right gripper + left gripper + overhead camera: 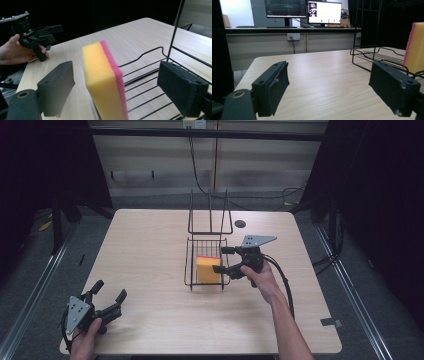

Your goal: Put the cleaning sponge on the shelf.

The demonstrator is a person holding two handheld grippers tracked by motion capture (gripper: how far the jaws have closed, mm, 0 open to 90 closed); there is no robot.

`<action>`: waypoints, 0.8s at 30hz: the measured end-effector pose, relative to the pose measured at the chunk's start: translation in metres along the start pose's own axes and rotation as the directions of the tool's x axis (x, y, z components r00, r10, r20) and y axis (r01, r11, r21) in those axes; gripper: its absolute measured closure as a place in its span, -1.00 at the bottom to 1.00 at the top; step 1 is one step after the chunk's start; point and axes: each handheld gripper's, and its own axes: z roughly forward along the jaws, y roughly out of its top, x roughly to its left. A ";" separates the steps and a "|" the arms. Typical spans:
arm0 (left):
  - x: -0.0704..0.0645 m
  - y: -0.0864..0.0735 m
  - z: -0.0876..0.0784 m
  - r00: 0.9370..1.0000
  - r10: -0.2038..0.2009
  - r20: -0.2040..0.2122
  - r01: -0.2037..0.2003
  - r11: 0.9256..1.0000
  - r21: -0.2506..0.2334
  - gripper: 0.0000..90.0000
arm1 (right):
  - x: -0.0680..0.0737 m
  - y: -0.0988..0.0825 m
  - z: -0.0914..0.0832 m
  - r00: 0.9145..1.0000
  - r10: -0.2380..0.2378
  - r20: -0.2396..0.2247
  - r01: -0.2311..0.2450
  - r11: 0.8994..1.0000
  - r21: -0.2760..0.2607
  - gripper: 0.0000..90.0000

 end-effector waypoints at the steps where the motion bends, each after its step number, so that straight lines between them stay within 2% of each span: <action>1: 0.000 0.000 0.000 1.000 -0.003 0.000 0.003 1.000 -0.001 -0.65 | 0.000 0.000 -0.001 1.000 0.001 0.004 -0.001 1.000 -0.004 -0.70; 7: 0.000 0.000 0.000 1.000 0.000 0.000 0.000 1.000 0.000 -0.65 | 0.005 0.003 -0.011 0.999 -0.010 0.045 0.011 1.000 -0.024 -0.70; 8: 0.000 0.000 0.000 1.000 0.000 0.000 0.000 1.000 0.000 -0.65 | 0.007 0.002 -0.015 0.995 -0.016 0.096 0.019 0.999 -0.035 -0.70; 12: 0.000 0.000 0.000 1.000 -0.001 0.000 0.001 1.000 0.000 -0.65 | 0.007 -0.001 -0.021 0.995 -0.007 0.098 0.010 1.000 -0.029 -0.70; 16: 0.000 0.000 0.000 1.000 -0.001 0.000 0.001 1.000 0.000 -0.65 | 0.010 0.000 -0.032 0.991 -0.002 0.137 0.008 0.999 -0.043 -0.69; 21: 0.000 0.000 0.000 1.000 -0.003 0.000 0.003 1.000 -0.002 -0.65 | 0.013 -0.002 -0.038 0.989 0.007 0.150 -0.001 0.999 -0.038 -0.67; 24: 0.000 0.000 0.000 1.000 -0.001 0.000 0.001 1.000 0.001 -0.65 | 0.016 -0.010 -0.045 0.979 0.011 0.204 0.002 0.998 -0.062 -0.67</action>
